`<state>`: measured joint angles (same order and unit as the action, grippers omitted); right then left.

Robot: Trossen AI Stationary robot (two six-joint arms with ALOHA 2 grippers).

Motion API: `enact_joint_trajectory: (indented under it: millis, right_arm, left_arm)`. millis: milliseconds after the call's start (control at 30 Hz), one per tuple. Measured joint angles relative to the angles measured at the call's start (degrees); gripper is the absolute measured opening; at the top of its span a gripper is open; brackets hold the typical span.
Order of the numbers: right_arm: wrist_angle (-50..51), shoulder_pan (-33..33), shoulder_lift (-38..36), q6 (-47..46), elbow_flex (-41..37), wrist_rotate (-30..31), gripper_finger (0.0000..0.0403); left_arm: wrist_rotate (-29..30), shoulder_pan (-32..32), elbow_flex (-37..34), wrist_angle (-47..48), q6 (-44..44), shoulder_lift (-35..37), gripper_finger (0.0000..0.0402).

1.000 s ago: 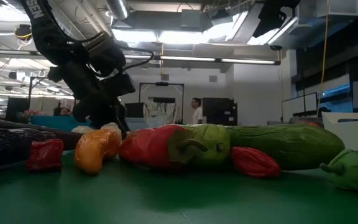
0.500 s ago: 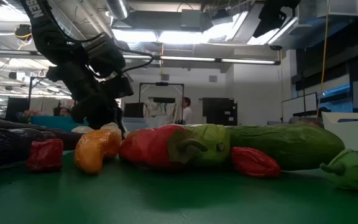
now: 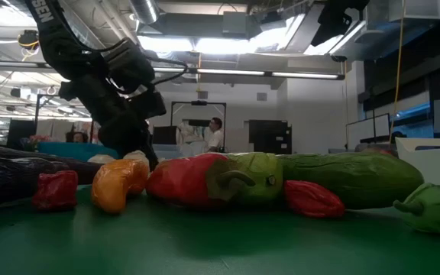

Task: Sort produce into baskets
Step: Put the white garlic into the transparent bin

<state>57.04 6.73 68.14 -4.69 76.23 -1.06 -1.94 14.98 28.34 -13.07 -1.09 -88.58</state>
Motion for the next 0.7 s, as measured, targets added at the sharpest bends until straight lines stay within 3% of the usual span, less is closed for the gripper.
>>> enact_joint_trajectory:
  millis: [333,533,700]
  right_arm:
    - [0.02,0.0,-0.02,0.02,0.0,0.0,0.0335]
    - [0.04,0.0,0.0,0.02,0.0,0.0,0.0335]
    - [0.13,0.01,0.0,0.02,0.0,0.0,0.0335]
  left_arm:
    - [10.29,0.07,3.99,-0.03,12.99,0.05,0.0121]
    - [11.39,0.04,8.84,0.05,13.74,0.05,0.012]
    - [17.88,0.82,13.09,4.66,13.98,2.17,0.012]
